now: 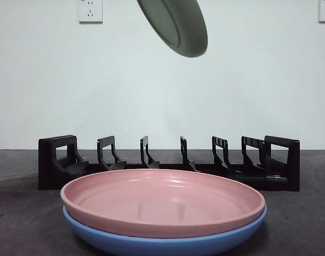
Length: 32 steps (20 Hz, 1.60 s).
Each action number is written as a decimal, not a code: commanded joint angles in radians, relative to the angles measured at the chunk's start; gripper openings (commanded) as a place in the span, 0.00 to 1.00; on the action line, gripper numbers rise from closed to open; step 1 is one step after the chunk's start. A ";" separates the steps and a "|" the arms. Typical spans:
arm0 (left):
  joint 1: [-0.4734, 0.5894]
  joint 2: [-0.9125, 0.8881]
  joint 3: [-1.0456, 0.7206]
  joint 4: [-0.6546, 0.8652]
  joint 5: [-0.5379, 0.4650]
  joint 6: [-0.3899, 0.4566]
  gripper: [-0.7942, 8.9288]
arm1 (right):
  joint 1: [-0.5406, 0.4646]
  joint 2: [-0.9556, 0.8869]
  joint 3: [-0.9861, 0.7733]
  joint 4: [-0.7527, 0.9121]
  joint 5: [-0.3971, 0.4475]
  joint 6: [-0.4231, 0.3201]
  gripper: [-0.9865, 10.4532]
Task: Place the plate
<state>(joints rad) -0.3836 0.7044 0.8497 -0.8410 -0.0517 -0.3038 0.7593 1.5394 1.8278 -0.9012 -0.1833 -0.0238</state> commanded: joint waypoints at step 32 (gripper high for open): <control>-0.002 0.016 0.018 0.004 -0.005 -0.003 0.46 | 0.591 -0.134 -0.791 0.120 0.316 -0.118 0.10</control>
<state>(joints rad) -0.3836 0.7139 0.8497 -0.8444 -0.0517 -0.3038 1.3376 1.3979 1.0256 -0.7910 0.1276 -0.1337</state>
